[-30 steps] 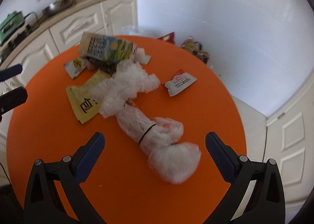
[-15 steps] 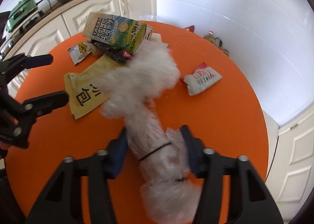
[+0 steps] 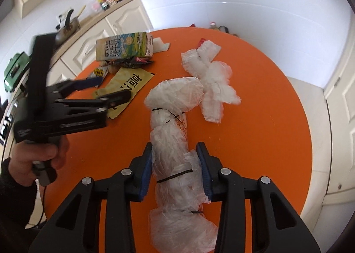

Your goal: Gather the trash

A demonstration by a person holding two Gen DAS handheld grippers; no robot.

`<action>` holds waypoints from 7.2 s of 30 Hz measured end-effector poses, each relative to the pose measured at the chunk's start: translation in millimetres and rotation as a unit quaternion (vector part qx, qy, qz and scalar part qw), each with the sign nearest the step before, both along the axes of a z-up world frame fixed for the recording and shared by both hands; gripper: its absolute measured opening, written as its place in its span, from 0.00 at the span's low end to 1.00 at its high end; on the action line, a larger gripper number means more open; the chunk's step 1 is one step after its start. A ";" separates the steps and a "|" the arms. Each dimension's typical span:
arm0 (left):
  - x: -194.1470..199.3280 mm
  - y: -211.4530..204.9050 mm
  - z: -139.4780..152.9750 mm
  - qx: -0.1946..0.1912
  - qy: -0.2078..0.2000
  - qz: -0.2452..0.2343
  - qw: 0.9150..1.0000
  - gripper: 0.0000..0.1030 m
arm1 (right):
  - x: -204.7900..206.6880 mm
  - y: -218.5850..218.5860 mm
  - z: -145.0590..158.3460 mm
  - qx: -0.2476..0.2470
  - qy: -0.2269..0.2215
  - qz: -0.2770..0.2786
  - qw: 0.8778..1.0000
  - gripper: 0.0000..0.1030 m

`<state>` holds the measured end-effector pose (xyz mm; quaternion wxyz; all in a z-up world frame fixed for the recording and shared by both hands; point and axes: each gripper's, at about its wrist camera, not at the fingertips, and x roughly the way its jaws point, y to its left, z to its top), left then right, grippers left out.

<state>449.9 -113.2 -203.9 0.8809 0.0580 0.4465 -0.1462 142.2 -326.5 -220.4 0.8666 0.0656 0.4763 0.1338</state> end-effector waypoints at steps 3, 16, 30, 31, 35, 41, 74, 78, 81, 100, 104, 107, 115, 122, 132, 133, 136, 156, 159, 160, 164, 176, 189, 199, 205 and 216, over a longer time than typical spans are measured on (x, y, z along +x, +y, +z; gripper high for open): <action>6.6 -4.5 -5.4 -0.003 -0.008 0.003 1.000 0.32 | -7.8 1.3 5.7 0.010 -0.007 -0.012 1.000 0.37; 13.5 12.1 -20.0 -0.107 0.004 -0.021 0.994 0.12 | -51.3 9.8 20.9 0.035 -0.024 -0.049 0.998 0.37; -67.1 26.5 12.8 -0.134 -0.089 -0.048 0.986 0.11 | -105.5 12.8 51.7 0.039 -0.076 -0.083 0.993 0.37; -70.6 24.4 17.7 -0.136 -0.096 -0.052 0.985 0.11 | -110.0 10.7 55.1 0.039 -0.081 -0.087 0.992 0.37; -95.2 13.4 37.4 -0.139 -0.125 -0.075 0.979 0.11 | -128.5 0.2 70.2 0.039 -0.105 -0.107 0.988 0.37; -148.4 1.9 73.3 -0.148 -0.153 -0.129 0.968 0.11 | -167.1 -32.1 91.1 0.036 -0.139 -0.157 0.977 0.37; -159.6 -338.5 -36.6 -0.057 0.078 -0.379 0.920 0.09 | -312.8 -325.3 -74.2 0.089 -0.003 -0.509 0.856 0.37; -144.8 -380.4 -60.7 -0.035 0.112 -0.380 0.918 0.10 | -301.6 -348.5 -114.4 0.106 0.030 -0.520 0.847 0.40; -134.0 -402.8 -80.1 -0.008 0.128 -0.371 0.920 0.12 | -298.2 -361.0 -138.5 0.127 0.045 -0.525 0.840 0.49; -159.9 -367.3 -30.3 0.005 0.055 -0.292 0.955 0.86 | -302.0 -336.1 -94.2 0.089 0.027 -0.555 0.827 1.00; -176.2 -325.4 2.3 -0.022 0.021 -0.287 0.958 0.87 | -298.9 -312.4 -55.2 0.073 -0.007 -0.545 0.835 1.00; -191.0 -289.1 26.2 -0.037 -0.002 -0.271 0.962 0.89 | -293.7 -292.3 -23.5 0.057 -0.032 -0.534 0.843 1.00; -230.1 -167.1 88.1 -0.083 -0.064 -0.221 0.970 0.93 | -268.1 -232.4 46.3 0.028 -0.093 -0.495 0.863 1.00; -263.0 -61.3 131.6 -0.110 -0.110 -0.169 0.973 0.94 | -236.1 -174.3 91.7 0.012 -0.135 -0.444 0.885 1.00; -328.4 62.3 156.2 -0.125 -0.172 -0.075 0.974 0.99 | -182.5 -77.2 148.4 0.004 -0.201 -0.336 0.920 1.00; -336.1 73.6 156.5 -0.125 -0.177 -0.064 0.974 0.99 | -176.3 -66.8 152.6 0.003 -0.206 -0.324 0.923 1.00; -353.4 99.4 155.7 -0.128 -0.185 -0.032 0.974 0.99 | -160.4 -34.5 164.8 -0.002 -0.218 -0.289 0.932 1.00; -391.9 185.1 126.3 -0.112 -0.178 0.090 0.973 0.99 | -86.7 67.2 153.8 -0.049 -0.203 -0.162 0.964 1.00; -364.2 183.7 115.6 -0.101 -0.157 0.105 0.977 0.99 | -66.0 64.5 139.6 -0.051 -0.185 -0.160 0.968 1.00; -352.4 185.3 110.7 -0.097 -0.148 0.109 0.978 0.99 | -58.6 62.4 134.2 -0.054 -0.178 -0.160 0.969 1.00; -294.7 182.1 88.7 -0.078 -0.106 0.116 0.984 0.99 | -23.9 49.9 106.4 -0.062 -0.141 -0.164 0.974 1.00; -118.0 136.0 20.5 0.013 -0.009 0.100 0.995 0.98 | 73.5 9.3 21.8 -0.077 -0.043 -0.175 0.981 1.00; -31.3 93.8 -0.7 0.001 -0.010 0.068 0.998 0.48 | 105.0 12.9 -12.2 -0.128 -0.021 -0.134 0.982 0.39; 22.6 88.1 -5.8 -0.056 0.002 0.060 0.997 0.07 | 64.7 20.9 -9.0 -0.080 -0.018 -0.130 0.988 0.23; 42.9 78.7 -10.4 -0.083 0.005 0.054 0.995 0.06 | 29.7 23.6 2.6 -0.048 -0.028 -0.131 0.990 0.23; 36.9 36.9 23.6 -0.112 -0.045 0.017 0.993 0.06 | -29.2 21.3 42.8 -0.029 -0.072 -0.139 0.987 0.23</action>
